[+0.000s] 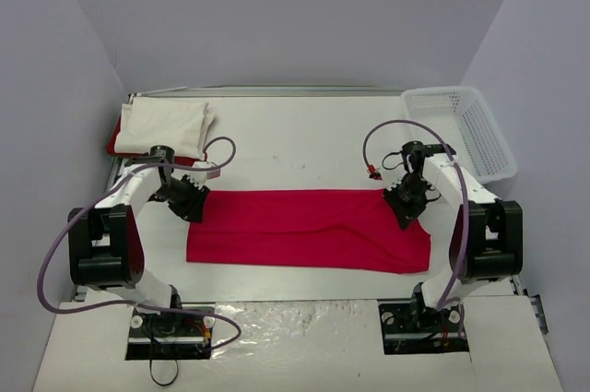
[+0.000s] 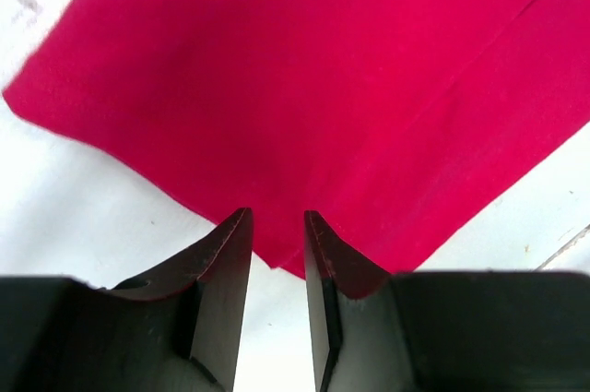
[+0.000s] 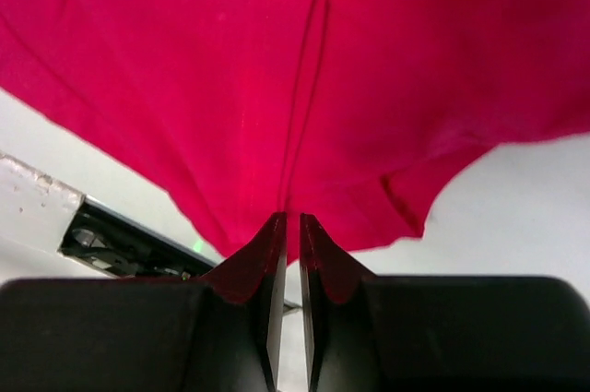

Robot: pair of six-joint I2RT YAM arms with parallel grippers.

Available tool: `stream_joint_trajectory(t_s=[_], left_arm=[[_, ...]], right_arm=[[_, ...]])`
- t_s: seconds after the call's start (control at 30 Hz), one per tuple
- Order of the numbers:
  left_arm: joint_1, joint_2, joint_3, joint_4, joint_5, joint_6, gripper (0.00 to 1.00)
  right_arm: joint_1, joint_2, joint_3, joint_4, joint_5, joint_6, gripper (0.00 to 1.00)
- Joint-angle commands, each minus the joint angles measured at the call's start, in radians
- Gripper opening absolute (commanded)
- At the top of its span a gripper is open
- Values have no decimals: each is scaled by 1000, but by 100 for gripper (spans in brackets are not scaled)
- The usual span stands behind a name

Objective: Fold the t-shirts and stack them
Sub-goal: Fold the other side of the tshirt into a rectangle

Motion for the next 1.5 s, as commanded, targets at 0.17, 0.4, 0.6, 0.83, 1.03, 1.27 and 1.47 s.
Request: stream_joint_trajectory(t_s=[0.17, 0.4, 0.6, 0.83, 1.03, 1.27, 1.47], left_arm=[[-45, 34, 74, 9, -35, -12, 27], [-45, 31, 31, 42, -28, -35, 27], [-77, 19, 28, 35, -40, -35, 27], [-77, 5, 13, 38, -34, -40, 27], [-77, 0, 10, 36, -32, -43, 27], [-76, -1, 8, 35, -28, -46, 26], [-77, -9, 5, 36, -20, -47, 25]], right_arm=[[-3, 120, 86, -4, -3, -15, 25], [5, 246, 211, -44, -114, -29, 33], [24, 320, 248, -40, -157, -34, 34], [40, 384, 267, -39, -204, -46, 37], [57, 396, 267, -39, -220, -49, 38], [59, 378, 248, -37, -214, -51, 6], [63, 312, 233, -51, -205, -37, 0]])
